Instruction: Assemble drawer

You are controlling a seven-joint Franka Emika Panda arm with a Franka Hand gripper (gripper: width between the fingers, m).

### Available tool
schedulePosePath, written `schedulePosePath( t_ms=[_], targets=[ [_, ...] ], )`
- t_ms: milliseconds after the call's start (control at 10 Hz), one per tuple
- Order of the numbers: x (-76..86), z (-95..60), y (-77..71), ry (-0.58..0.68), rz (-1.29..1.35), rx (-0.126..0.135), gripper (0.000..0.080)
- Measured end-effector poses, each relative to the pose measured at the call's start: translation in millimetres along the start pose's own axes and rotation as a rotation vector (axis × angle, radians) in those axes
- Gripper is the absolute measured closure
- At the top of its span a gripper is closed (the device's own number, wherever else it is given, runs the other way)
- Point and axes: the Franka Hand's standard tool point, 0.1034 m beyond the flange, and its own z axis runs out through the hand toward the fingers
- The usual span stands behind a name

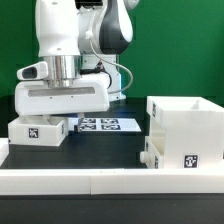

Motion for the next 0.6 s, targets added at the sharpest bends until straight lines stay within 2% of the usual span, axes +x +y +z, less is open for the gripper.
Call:
schedulePosePath(
  t_ms=[100,200,300,600],
  targets=[
    [0.0,0.1,-0.1,0.000,0.000,0.000,0.0549],
    [0.0,0.1,-0.2,0.000,0.000,0.000,0.0549],
    [0.1,0.1,-0.3,0.000,0.000,0.000,0.0733],
    [7.6,-2.6,-8.5,0.009,-0.011,0.001,0.0756]
  ],
)
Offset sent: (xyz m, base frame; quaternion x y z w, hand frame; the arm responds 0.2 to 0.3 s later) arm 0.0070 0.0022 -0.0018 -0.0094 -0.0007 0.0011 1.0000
